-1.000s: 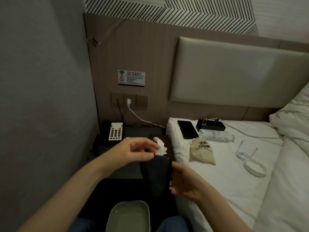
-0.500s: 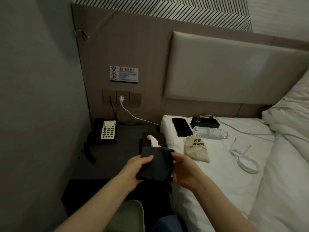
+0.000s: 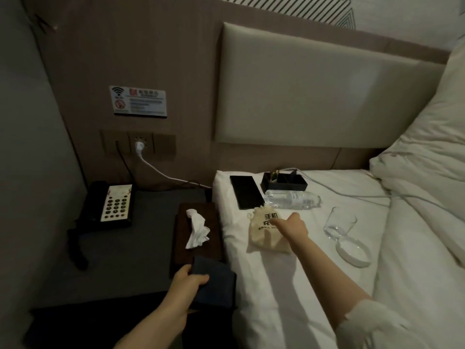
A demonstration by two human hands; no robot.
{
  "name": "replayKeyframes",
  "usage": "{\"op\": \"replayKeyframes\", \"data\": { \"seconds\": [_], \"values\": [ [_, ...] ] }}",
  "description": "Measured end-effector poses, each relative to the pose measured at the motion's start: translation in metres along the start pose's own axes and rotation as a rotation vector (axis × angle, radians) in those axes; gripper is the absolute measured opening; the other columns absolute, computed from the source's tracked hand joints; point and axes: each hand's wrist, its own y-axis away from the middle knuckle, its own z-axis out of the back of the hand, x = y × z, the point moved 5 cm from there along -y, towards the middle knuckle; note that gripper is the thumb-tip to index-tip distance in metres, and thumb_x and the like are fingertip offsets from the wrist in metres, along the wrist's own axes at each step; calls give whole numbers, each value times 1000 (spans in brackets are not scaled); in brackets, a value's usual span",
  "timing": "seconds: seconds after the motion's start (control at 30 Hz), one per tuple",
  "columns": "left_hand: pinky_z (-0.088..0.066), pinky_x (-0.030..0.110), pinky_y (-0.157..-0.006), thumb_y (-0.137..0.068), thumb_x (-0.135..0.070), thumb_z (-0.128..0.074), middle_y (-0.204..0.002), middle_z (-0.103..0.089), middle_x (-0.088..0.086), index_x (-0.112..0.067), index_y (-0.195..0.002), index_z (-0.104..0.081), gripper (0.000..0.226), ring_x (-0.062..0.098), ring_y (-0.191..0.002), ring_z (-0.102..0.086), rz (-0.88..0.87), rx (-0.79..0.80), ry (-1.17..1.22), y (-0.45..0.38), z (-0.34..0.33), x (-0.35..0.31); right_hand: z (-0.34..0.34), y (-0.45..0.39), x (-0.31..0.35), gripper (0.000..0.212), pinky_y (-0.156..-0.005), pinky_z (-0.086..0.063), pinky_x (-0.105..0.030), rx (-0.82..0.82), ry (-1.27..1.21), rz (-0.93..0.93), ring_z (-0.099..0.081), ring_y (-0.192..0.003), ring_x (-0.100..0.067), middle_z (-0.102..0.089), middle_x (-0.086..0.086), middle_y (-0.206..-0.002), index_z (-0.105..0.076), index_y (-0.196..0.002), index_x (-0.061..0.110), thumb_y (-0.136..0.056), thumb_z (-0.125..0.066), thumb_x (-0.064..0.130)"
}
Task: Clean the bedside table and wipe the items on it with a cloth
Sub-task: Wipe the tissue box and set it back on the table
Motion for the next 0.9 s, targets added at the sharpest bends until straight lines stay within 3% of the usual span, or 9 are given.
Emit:
{"op": "replayKeyframes", "data": {
  "seconds": [0.1,0.2,0.37,0.47,0.53,0.63,0.73,0.9],
  "values": [
    [-49,32,-66,-92,-6,-56,-106,-64,9,-14,-119,-55,29,26,-92,-61,-40,-7,27,-15,-5,-19,-19,-17,-5,75,-103,-39,-42,51,77,-8,-47,-121,-37,-51,-19,-131,-41,-131,3,-79,-69,49],
    [-52,36,-71,-92,-4,-54,-115,-61,9,-17,-129,-51,39,27,-98,-60,-74,23,56,-29,-15,-37,-34,-27,-14,74,-97,-40,-39,15,97,-37,-49,-119,-36,-54,-17,-127,-44,-128,5,-74,-74,47],
    [-54,41,-77,-93,-1,-52,-121,-59,9,-20,-132,-49,44,29,-105,-58,-67,50,87,-44,-24,-38,-42,-39,-21,39,-74,-51,-36,29,-122,-66,-59,-88,-29,-65,-12,-99,-55,-91,10,-66,-82,24],
    [-51,47,-92,-93,-1,-51,-123,-58,8,-20,-136,-46,47,28,-108,-57,-72,47,73,-48,-21,-39,-37,-41,-25,36,-69,-51,-35,52,-238,-88,-60,-83,-28,-66,-12,-89,-63,-93,3,-63,-79,16],
    [-50,48,-95,-93,-3,-51,-124,-57,7,-20,-137,-45,47,28,-108,-57,-85,42,68,-50,-17,-45,-33,-37,-23,28,-71,-54,-38,46,-288,-42,-61,-84,-29,-66,-14,-88,-63,-88,4,-64,-76,13],
    [-53,42,-89,-94,-5,-51,-113,-59,3,-21,-136,-45,45,24,-101,-58,-125,25,74,-51,-5,-57,-31,-25,-9,18,-71,-55,-41,48,-343,47,-62,-81,-30,-66,-14,-84,-62,-80,10,-67,-73,9],
    [-54,35,-74,-95,-4,-49,-111,-58,2,-21,-137,-43,46,22,-97,-59,-139,13,99,-49,9,-64,-36,-7,15,20,-61,-53,-35,117,-497,76,-62,-73,-29,-66,-14,-78,-64,-87,5,-68,-71,2],
    [-55,34,-66,-95,-2,-48,-114,-58,4,-22,-137,-44,46,22,-96,-59,-139,-24,112,-42,37,-61,-64,21,66,29,-67,-56,-39,347,-738,64,-67,-87,-34,-69,-19,-95,-64,-101,4,-74,-70,-4]
  ]
}}
